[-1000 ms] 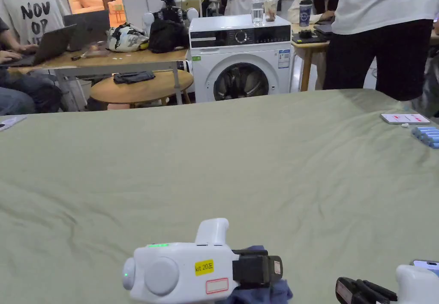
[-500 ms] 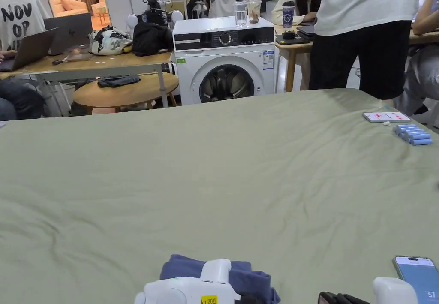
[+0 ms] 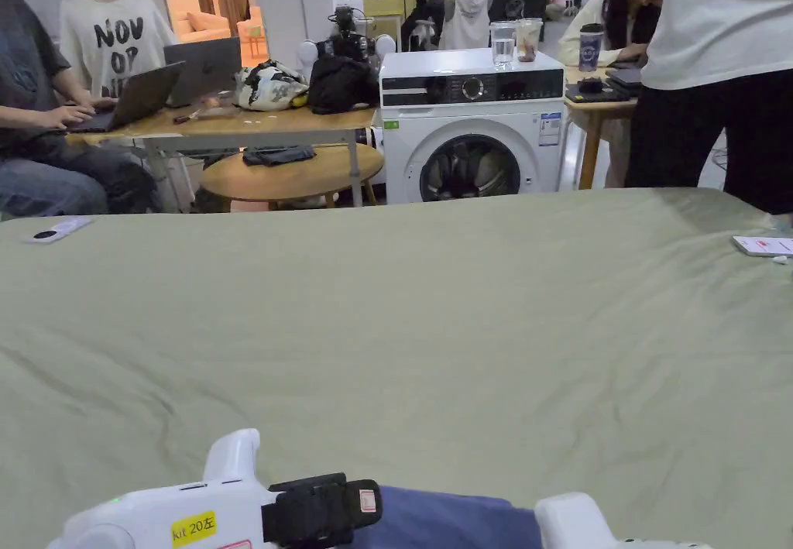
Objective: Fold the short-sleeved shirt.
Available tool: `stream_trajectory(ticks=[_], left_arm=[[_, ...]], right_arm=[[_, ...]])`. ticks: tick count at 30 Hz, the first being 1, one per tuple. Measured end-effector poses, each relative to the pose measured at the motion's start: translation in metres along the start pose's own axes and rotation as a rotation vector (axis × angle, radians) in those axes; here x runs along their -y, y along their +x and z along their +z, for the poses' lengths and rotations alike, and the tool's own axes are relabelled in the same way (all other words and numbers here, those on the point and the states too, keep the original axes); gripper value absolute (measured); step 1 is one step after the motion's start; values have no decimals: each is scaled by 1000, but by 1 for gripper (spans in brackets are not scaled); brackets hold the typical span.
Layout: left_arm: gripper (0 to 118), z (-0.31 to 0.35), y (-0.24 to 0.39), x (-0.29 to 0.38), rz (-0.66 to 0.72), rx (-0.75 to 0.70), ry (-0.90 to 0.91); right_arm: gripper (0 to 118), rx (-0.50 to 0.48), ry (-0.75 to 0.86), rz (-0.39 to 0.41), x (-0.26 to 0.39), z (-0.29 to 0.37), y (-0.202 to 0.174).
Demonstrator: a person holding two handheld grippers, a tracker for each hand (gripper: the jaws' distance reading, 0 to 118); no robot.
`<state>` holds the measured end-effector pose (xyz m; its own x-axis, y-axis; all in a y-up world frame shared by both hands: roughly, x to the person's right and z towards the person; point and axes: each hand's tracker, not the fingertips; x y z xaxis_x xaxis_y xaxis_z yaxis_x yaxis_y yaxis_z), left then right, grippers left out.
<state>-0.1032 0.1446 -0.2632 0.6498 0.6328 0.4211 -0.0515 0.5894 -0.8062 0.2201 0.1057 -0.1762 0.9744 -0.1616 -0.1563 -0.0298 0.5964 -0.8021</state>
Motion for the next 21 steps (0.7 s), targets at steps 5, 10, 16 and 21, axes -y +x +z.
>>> stream_trajectory(ticks=[5, 10, 16, 21], left_arm=[[68, -14, -57, 18, 253, 119, -38], [68, -53, -45, 36, 136, 97, -124], [36, -65, -42, 40, 189, 44, -110], [33, -47, -50, 36, 225, 78, -60]], right_arm=[[0, 62, 48, 40, 21, -7, -13], [0, 10, 27, -28, 14, -7, -1], [0, -75, 55, -139, 20, -5, 16], [0, -83, 185, -151, 20, 19, 5]])
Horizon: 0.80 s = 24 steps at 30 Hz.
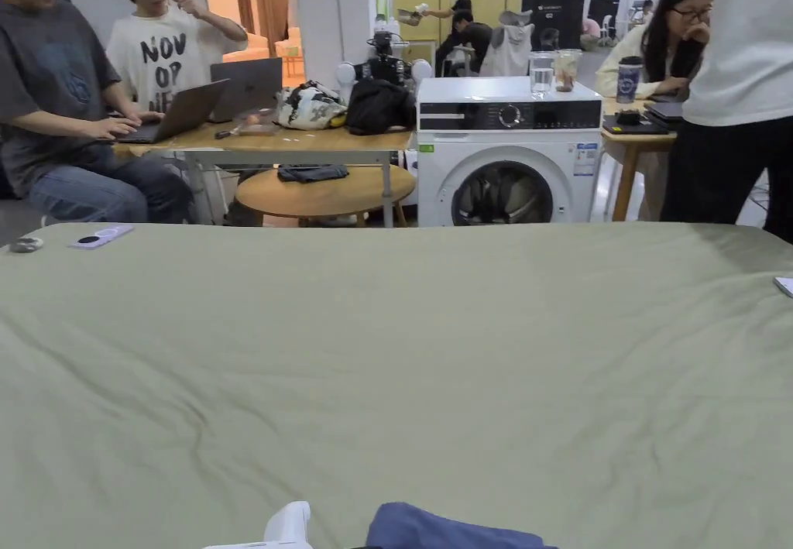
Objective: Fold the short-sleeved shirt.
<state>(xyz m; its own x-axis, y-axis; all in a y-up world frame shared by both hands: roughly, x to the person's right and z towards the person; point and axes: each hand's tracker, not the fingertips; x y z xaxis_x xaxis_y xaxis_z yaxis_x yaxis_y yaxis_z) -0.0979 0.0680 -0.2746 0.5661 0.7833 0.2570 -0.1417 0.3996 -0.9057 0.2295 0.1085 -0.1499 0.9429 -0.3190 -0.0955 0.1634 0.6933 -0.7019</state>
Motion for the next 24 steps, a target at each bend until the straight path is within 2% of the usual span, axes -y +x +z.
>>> stream_trajectory(ticks=[1, 6, 9, 11, 13, 17, 20, 22, 23, 24], left_arm=[[33, 9, 1, -1, -7, 20, 30], [33, 95, -11, -15, -5, -54, 192], [33, 172, -31, -16, 48, -156, 326], [33, 222, -62, -21, 134, -235, 401], [33, 265, -88, -26, 160, -333, 453], [33, 327, -122, -34, 214, -492, 503], [33, 338, -134, -42, 182, -665, 494], [33, 338, -138, -45, 150, -729, 488], [53, 337, -137, -46, 128, -760, 463], [77, 337, -135, -49, 73, -895, 481]], right_arm=[[0, -27, 27, 23, -3, 5, -7], [0, -110, 141, 128, -34, 0, -54], [0, -200, 152, 169, -55, -26, -89], [0, -254, 131, 194, -65, -49, -115], [0, -309, 96, 200, -72, -69, -137], [0, -356, 72, 227, -83, -108, -179], [0, -381, 72, 218, -87, -135, -206], [0, -413, 53, 215, -89, -147, -218], [0, -411, 51, 217, -89, -149, -221], [0, -414, 49, 220, -89, -149, -223]])
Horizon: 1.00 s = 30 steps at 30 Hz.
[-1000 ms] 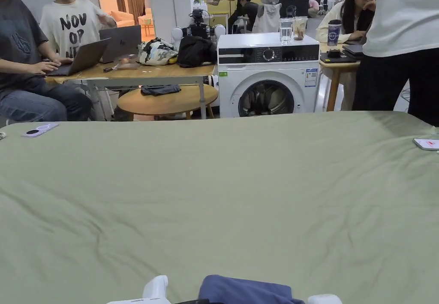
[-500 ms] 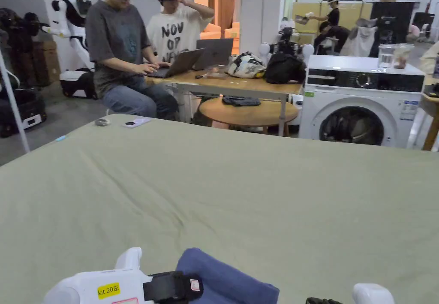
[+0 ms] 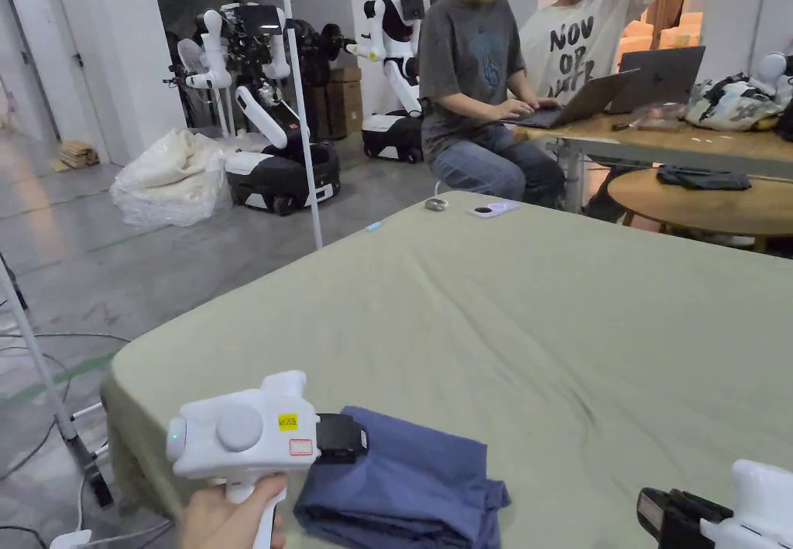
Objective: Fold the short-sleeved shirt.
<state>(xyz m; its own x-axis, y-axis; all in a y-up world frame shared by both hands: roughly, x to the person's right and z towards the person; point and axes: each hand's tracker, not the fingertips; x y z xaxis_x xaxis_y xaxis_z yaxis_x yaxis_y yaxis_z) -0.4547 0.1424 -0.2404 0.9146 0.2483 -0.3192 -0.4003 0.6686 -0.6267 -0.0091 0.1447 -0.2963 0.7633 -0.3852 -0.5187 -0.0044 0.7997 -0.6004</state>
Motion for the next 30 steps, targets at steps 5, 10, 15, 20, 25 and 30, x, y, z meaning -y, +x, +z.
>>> stream_trajectory(ticks=[5, 10, 15, 20, 25, 30], left_arm=[[87, 29, 20, -7, -146, -122, 176], [87, 85, 91, -6, -200, 46, 379], [87, 114, 193, 5, -278, 245, 551], [77, 111, 276, 17, -322, 417, 571], [18, 119, 332, 39, -439, 509, 582], [0, 139, 351, 64, -486, 442, 688]], right_arm=[[0, -2, 18, 8, -2, 16, 12], [0, 73, 99, 51, -14, 56, 34], [0, 242, 223, 99, -20, 124, 60], [0, 387, 368, 57, -17, 202, 86], [0, 534, 441, 105, -9, 256, 98], [0, 752, 478, 248, 0, 278, 92]])
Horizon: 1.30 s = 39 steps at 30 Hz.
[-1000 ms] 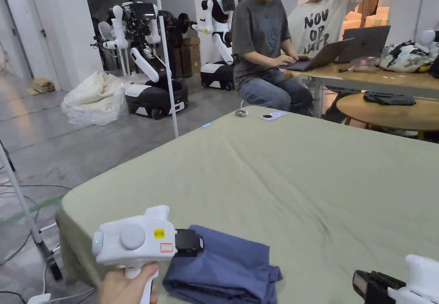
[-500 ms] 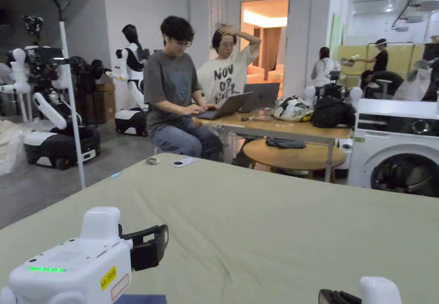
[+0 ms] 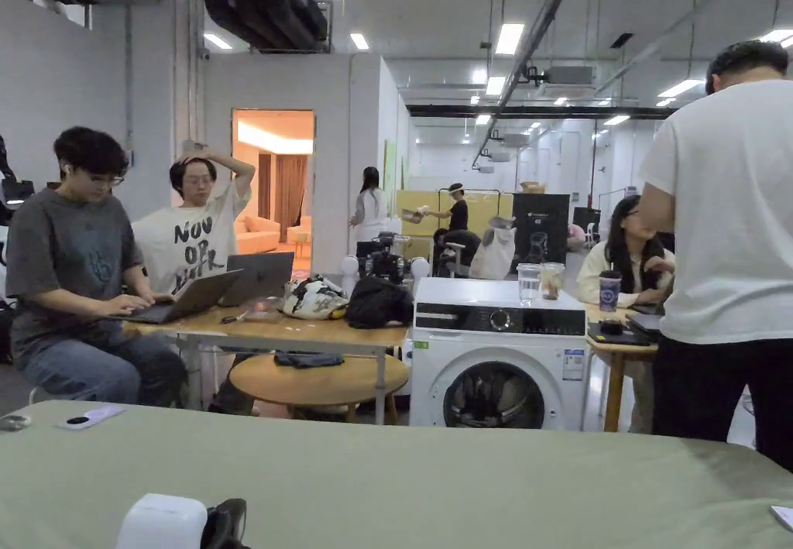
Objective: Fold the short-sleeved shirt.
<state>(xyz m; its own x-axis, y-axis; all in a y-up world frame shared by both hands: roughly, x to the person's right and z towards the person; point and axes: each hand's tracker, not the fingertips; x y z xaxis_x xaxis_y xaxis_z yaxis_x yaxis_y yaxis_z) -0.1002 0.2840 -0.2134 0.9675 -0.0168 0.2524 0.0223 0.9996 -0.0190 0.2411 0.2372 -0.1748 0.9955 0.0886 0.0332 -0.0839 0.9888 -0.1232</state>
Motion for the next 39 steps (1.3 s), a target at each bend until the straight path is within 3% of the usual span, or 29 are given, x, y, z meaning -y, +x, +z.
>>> stream_trajectory(ticks=[4, 6, 8, 13, 15, 18, 26, 37, 38, 39], left_arm=[[0, 21, 11, -1, 19, -43, 33], [0, 31, 16, 2, -5, -65, 24], [0, 40, 18, 7, -21, -72, 9], [0, 47, 22, 18, -23, -19, 1], [0, 41, 24, 19, -24, -35, -16], [0, 39, 24, 20, -31, -71, -22], [0, 46, 20, 18, -9, -129, 39], [0, 56, 19, 13, -7, -113, 75], [7, 57, 19, 13, -6, -114, 76], [19, 58, 18, 13, -2, -117, 77]], right_arm=[[0, 8, -2, 10, 3, 16, -5], [0, 45, 8, -39, 1, 23, -5], [0, 6, 26, -97, 0, 30, -1], [0, 43, 38, -164, -6, 28, 3], [0, 39, 31, -158, -4, 27, 1], [0, 62, 25, -68, 0, 27, -8], [0, 99, 94, -109, -4, 38, -8], [0, 89, 105, -57, -7, 42, -25], [1, 84, 106, -53, -7, 43, -26], [10, 79, 108, -49, -6, 43, -26]])
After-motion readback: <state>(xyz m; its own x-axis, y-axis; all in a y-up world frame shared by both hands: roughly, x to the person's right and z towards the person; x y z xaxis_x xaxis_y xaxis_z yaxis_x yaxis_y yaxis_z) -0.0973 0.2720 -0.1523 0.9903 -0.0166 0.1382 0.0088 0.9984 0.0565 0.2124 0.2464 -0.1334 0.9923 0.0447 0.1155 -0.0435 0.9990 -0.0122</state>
